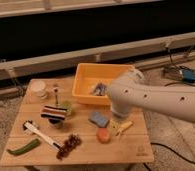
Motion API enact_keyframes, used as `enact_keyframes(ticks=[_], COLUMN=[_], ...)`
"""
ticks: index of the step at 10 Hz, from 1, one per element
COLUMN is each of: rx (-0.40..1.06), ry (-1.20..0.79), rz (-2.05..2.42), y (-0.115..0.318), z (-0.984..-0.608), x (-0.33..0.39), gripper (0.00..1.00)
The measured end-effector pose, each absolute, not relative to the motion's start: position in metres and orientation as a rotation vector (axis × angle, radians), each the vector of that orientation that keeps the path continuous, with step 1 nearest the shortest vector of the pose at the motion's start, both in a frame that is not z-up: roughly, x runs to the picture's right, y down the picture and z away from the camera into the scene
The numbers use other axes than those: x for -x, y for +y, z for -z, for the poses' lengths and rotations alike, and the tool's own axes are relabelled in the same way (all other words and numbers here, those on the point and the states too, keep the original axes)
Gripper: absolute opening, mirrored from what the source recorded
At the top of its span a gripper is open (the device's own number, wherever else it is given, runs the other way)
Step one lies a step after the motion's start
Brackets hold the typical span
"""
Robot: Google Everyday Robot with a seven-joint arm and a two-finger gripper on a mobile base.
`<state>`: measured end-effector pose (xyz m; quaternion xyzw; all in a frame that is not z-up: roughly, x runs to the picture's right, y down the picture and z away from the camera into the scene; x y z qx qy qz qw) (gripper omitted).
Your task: Place banana in plastic cup
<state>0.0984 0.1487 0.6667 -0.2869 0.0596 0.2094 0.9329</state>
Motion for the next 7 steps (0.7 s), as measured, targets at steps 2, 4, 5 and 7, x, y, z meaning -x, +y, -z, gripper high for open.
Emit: enact_keyframes(ticks=[2, 4, 5, 7], rx=[0.598, 0.613, 0.616, 0.621], ry=[0.07, 0.026, 0.015, 0.007], rz=[-0.373, -0.326, -0.31, -0.287], y=[0.17, 0.18, 0.183, 0.187], z=[-0.688, -0.703, -0.716, -0.738], x=[-0.097, -0.097, -0.099, -0.101], gripper=[0.8, 0.8, 0.8, 0.8])
